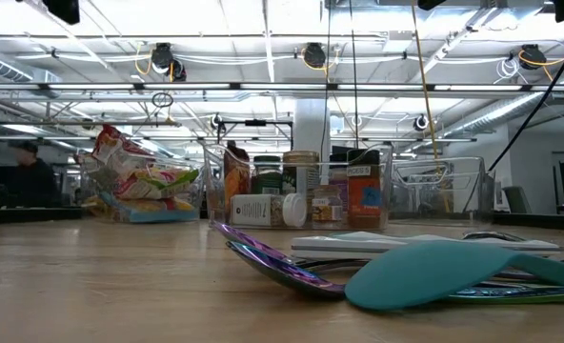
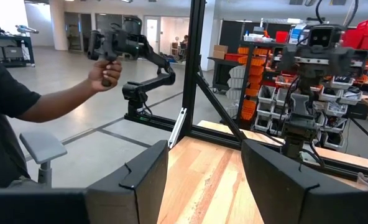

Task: Pick & Place Food Item
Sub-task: Put the black spoon into the right transparent bin

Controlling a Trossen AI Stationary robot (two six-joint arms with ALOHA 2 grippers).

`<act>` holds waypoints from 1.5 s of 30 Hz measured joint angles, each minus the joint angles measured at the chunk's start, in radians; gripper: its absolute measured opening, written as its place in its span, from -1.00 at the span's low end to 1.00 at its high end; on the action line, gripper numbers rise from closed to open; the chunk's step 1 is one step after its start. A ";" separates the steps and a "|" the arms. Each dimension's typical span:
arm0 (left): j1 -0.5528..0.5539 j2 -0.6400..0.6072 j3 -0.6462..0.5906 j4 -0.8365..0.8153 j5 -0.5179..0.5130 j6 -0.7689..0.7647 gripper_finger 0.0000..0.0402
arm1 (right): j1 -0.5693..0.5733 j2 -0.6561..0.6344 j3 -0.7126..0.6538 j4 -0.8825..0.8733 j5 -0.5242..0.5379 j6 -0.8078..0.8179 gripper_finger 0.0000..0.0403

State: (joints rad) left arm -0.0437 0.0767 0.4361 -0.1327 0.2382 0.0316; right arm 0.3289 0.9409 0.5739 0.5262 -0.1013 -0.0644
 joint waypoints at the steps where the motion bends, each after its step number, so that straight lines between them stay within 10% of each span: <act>1: 0.000 -0.006 -0.001 -0.012 -0.040 -0.003 0.57 | 0.000 0.000 0.000 0.000 0.000 0.000 -0.03; 7: 0.000 -0.020 -0.072 -0.003 -0.182 -0.038 0.54 | 0.000 0.000 0.000 0.000 0.000 0.000 -0.03; 45: -0.037 -0.019 -0.421 0.152 -0.223 -0.086 0.61 | 0.031 0.045 0.001 -0.042 0.006 0.087 -0.03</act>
State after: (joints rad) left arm -0.0811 0.0578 0.0154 0.0196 0.0148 -0.0547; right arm 0.3598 0.9862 0.5747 0.4846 -0.0956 0.0230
